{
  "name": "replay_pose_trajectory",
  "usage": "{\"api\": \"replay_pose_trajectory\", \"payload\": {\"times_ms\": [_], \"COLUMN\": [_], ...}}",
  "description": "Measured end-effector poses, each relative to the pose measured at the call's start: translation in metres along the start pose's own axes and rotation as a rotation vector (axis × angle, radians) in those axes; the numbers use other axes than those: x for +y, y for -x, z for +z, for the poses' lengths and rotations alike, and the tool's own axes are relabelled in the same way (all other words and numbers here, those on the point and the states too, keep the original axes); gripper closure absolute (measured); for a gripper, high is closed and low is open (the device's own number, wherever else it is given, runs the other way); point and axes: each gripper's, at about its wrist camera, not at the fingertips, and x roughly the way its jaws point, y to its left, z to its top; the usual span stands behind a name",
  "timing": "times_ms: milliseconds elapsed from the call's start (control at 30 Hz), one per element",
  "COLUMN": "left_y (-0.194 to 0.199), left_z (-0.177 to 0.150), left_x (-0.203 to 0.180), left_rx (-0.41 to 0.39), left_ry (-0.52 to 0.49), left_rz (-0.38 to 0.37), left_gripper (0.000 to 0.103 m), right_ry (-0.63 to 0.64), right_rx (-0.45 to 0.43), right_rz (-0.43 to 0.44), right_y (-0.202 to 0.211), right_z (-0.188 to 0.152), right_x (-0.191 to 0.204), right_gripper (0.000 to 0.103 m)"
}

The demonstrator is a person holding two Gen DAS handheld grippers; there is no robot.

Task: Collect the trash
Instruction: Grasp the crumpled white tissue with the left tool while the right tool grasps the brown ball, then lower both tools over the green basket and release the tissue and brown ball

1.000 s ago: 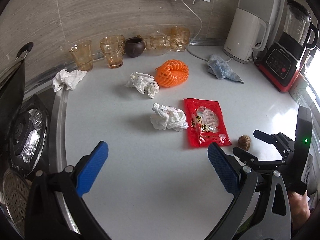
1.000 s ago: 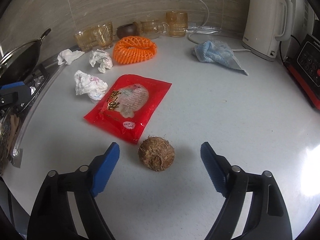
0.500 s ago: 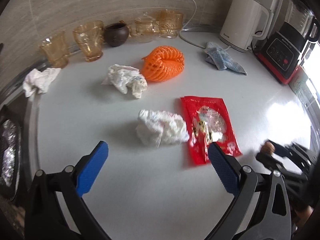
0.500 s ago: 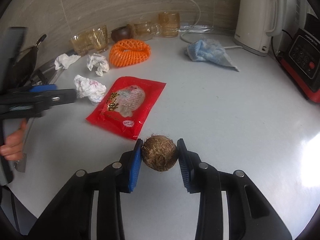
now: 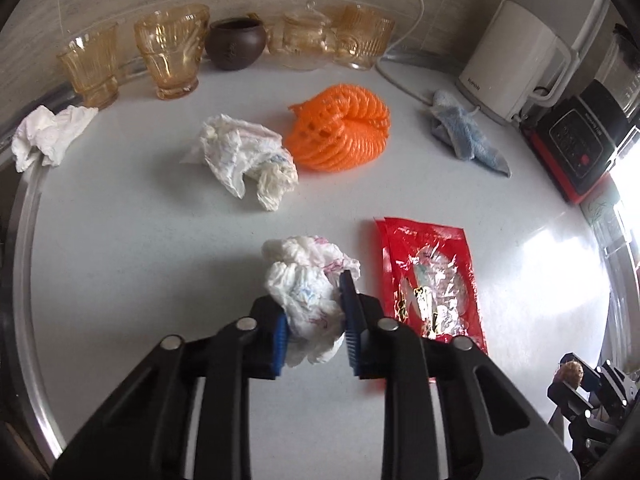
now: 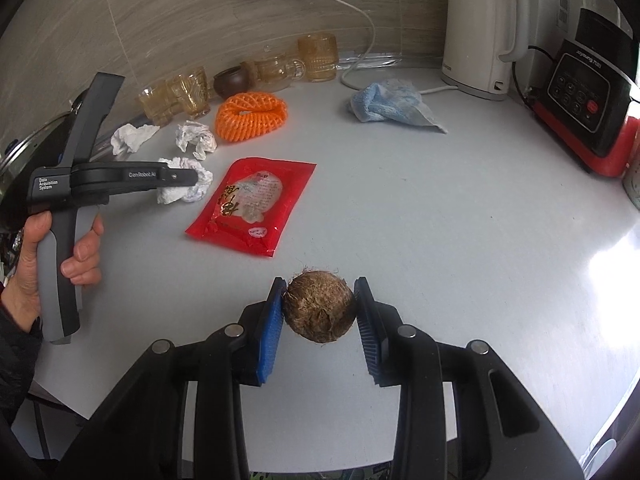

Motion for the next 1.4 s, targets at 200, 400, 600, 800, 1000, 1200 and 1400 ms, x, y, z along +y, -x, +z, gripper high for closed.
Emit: {"api": "replay_pose_trajectory", "payload": {"times_ms": [200, 400, 600, 800, 1000, 1200, 1400], "left_y": [0.043, 0.099, 0.127, 0.132, 0.132, 0.141, 0.137], "left_z": [-0.004, -0.049, -0.119, -0.183, -0.208, -0.216, -0.222], "left_x": [-0.008, -0.046, -0.091, -0.129, -0.157, -0.167, -0.165], "left_rx": [-0.047, -0.01, 0.087, 0.171, 0.197, 0.184, 0.214], "left_ry": [-0.062, -0.203, -0.335, -0.405, -0.461, -0.472, -0.447], "left_rz": [0.006, -0.078, -0.171, -0.25, -0.243, -0.235, -0.224], "left_gripper": [0.086, 0.086, 0.086, 0.086, 0.086, 0.085, 0.085], "right_ry": [-0.002, 0.03, 0.017, -0.003, -0.001, 0.021, 0.057], "right_rx": [-0.019, -0.029, -0.011, 0.071, 0.142, 0.185, 0.223], "right_rz": [0.002, -0.038, -0.076, -0.077, -0.041, -0.007, -0.026], "right_y": [0.018, 0.067, 0.125, 0.151, 0.143, 0.125, 0.114], "right_z": [-0.005, -0.031, -0.073, -0.129, -0.17, -0.19, -0.195], "right_x": [0.001, 0.0, -0.007, -0.01, -0.009, -0.007, -0.002], "right_gripper": [0.068, 0.068, 0.068, 0.068, 0.068, 0.061, 0.005]}}
